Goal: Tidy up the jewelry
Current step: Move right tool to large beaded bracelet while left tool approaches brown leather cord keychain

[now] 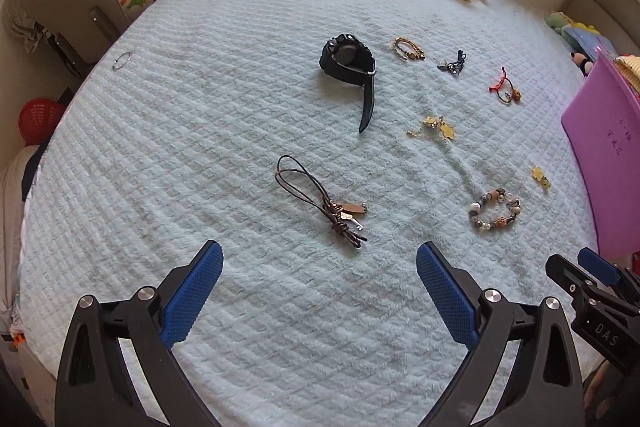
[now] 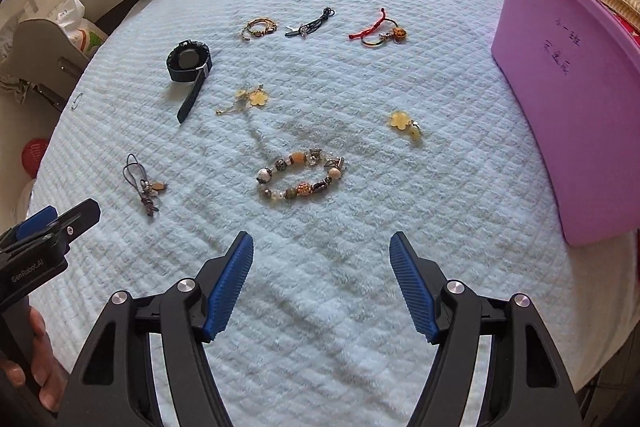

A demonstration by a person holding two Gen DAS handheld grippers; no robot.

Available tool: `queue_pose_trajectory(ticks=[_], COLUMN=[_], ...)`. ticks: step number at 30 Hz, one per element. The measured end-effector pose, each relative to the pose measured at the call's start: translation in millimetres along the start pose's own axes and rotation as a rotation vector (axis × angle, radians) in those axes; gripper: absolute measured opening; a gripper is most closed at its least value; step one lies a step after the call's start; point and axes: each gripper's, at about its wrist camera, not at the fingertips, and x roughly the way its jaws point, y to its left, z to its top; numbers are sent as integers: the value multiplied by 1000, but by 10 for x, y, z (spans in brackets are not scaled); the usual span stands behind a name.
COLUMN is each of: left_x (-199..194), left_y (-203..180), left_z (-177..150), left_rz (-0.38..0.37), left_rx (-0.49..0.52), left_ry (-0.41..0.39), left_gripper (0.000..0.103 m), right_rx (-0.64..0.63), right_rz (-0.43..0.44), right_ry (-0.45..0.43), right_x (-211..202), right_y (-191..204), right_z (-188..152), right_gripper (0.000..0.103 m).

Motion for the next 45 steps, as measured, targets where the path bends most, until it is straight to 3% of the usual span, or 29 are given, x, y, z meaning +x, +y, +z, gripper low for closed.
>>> queue_pose_trajectory(ticks=[6, 13, 37, 45], left_x=[391, 600, 969, 1047], left_y=[-107, -123, -153, -223], left_z=[-75, -111, -39, 13], left_rz=[8, 6, 12, 53], left_rx=[2, 4, 13, 27], left_ry=[-49, -84, -90, -116], left_gripper=[96, 96, 97, 97], right_rx=[-40, -48, -157, -167], right_rz=[20, 15, -16, -26], right_ry=[-62, -114, -154, -166], right_x=[442, 675, 926, 963], right_y=[16, -7, 235, 247], right_z=[52, 54, 134, 150], right_gripper=[68, 70, 76, 76])
